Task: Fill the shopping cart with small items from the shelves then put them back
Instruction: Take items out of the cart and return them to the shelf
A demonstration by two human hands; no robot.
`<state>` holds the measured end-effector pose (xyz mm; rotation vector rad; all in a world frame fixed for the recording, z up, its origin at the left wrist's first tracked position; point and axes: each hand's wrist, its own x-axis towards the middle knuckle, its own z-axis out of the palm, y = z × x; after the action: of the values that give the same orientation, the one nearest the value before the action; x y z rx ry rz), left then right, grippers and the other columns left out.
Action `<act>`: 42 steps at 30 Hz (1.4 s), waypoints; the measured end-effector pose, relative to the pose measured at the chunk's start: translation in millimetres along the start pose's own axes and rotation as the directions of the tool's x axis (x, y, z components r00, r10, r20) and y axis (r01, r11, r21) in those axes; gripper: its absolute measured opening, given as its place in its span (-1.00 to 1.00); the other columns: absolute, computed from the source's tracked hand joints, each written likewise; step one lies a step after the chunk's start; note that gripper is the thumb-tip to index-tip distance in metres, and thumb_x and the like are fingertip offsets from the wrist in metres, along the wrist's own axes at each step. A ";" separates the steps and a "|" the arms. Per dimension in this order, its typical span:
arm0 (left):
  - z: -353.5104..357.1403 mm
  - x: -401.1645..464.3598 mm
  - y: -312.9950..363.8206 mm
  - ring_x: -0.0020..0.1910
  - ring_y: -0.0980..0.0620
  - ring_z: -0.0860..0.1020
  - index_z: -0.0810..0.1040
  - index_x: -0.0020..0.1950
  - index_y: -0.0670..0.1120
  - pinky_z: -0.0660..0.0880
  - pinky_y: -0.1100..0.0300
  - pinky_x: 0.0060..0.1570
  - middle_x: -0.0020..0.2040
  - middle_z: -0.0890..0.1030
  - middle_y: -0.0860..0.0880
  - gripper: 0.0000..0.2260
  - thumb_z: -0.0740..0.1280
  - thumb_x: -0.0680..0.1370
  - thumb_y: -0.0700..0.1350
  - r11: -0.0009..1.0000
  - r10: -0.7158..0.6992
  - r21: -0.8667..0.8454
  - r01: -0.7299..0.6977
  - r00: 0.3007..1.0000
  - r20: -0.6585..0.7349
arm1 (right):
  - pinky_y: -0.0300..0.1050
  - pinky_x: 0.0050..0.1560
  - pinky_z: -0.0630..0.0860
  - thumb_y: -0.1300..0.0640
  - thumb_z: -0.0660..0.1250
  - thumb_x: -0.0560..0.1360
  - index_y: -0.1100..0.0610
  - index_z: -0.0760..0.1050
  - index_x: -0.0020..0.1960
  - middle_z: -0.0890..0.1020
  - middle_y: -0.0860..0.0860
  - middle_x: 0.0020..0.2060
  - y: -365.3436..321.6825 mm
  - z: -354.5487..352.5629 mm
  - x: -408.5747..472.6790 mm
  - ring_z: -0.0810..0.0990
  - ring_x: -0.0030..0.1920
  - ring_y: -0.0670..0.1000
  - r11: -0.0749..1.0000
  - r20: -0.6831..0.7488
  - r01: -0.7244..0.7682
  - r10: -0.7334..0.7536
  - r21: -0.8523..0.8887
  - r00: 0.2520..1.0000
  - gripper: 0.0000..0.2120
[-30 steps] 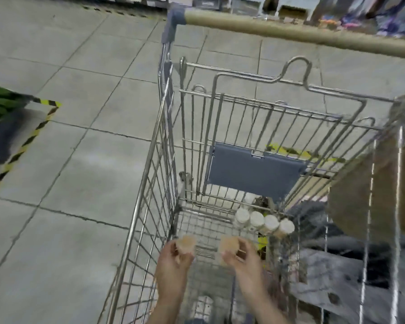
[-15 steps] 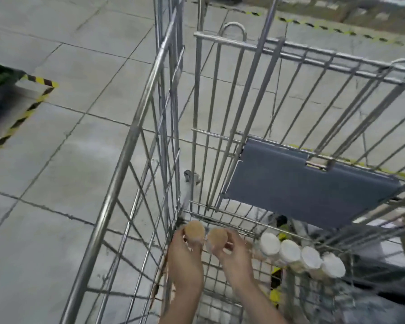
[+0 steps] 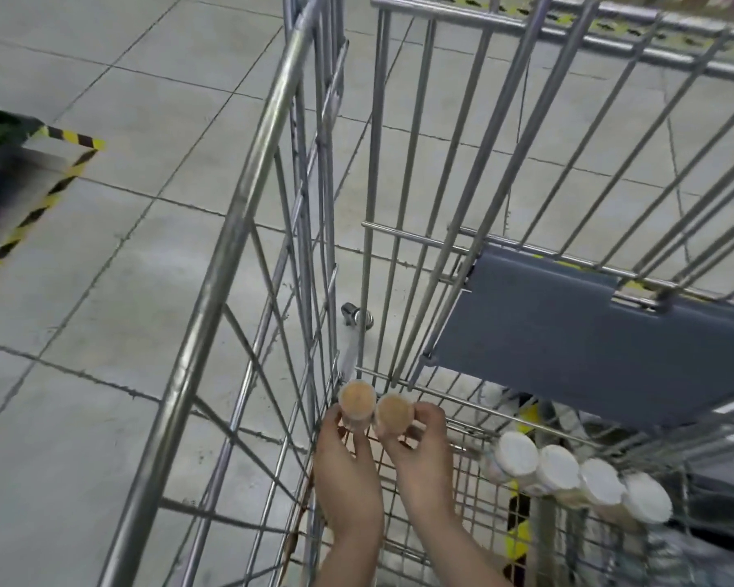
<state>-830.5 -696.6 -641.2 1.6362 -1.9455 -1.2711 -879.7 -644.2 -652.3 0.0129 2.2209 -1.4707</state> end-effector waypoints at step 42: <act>-342.8 -324.9 87.0 0.14 0.23 0.50 0.40 0.38 0.08 0.40 0.34 0.16 0.31 0.49 0.12 -0.69 0.20 0.62 -0.06 0.634 0.224 0.243 -0.734 0.475 0.851 | -0.23 0.09 0.46 0.06 0.22 0.59 0.03 0.45 0.27 0.56 -0.08 0.19 -115.3 -273.0 -443.9 0.54 0.15 -0.09 0.845 0.195 0.042 0.075 -0.534 0.978 -0.74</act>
<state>-544.4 -553.8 -282.9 0.4211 -3.3059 -1.2335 -619.0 -346.0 -294.6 -0.2907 2.3641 -0.7498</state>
